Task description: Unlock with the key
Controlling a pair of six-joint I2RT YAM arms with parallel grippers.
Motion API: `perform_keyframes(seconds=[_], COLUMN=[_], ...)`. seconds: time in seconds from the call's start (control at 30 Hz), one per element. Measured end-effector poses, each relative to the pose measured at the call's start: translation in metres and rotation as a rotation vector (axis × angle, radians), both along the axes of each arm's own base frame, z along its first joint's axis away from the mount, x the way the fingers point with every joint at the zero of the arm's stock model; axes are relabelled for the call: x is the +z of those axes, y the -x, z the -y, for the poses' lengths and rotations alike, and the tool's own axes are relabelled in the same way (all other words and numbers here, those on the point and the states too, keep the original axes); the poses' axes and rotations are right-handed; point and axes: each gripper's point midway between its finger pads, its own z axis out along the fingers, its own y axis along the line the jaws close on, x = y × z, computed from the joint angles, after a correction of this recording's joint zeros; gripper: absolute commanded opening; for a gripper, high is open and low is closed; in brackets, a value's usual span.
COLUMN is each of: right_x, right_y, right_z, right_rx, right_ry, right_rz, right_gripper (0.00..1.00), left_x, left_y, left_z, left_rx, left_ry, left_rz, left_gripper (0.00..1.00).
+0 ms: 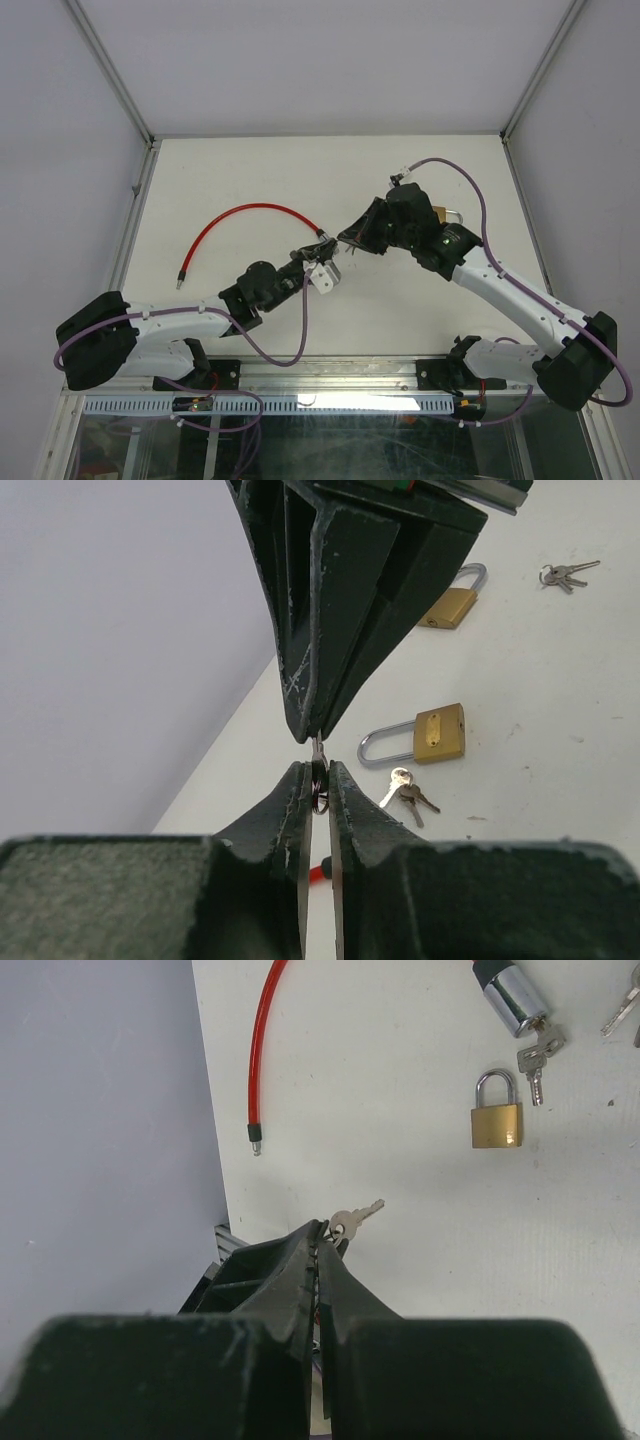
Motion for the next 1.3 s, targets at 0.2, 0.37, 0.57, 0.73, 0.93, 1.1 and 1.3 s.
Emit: perform_keyframes(seconds=[0.2, 0.37, 0.57, 0.73, 0.93, 1.1, 1.3], right_x=[0.0, 0.0, 0.001, -0.003, -0.01, -0.022, -0.033], right_y=[0.0, 0.0, -0.001, -0.008, -0.021, -0.029, -0.029], right_z=[0.0, 0.0, -0.002, -0.004, -0.005, -0.005, -0.008], right_rx=[-0.003, -0.003, 0.014, 0.063, 0.131, 0.173, 0.224], right_ry=[-0.003, -0.005, 0.003, 0.054, 0.177, 0.213, 0.147], right_rz=[-0.003, -0.002, 0.018, 0.07, 0.127, 0.14, 0.19], right_gripper=[0.05, 0.22, 0.4, 0.53, 0.74, 0.99, 1.0], left_x=[-0.001, -0.002, 0.0, -0.005, -0.025, -0.031, -0.036], left_y=[0.001, 0.003, 0.009, 0.02, 0.034, 0.04, 0.03], left_z=[0.001, -0.002, -0.011, -0.018, -0.032, -0.049, -0.071], left_rx=[0.008, 0.013, 0.031, 0.036, 0.029, 0.019, 0.035], left_ry=[0.003, 0.034, 0.131, 0.262, 0.395, 0.521, 0.673], left_rz=[-0.011, -0.065, -0.205, -0.396, -0.644, -0.794, -0.954], left_gripper=[0.0, 0.0, 0.0, 0.0, 0.0, 0.0, 0.0])
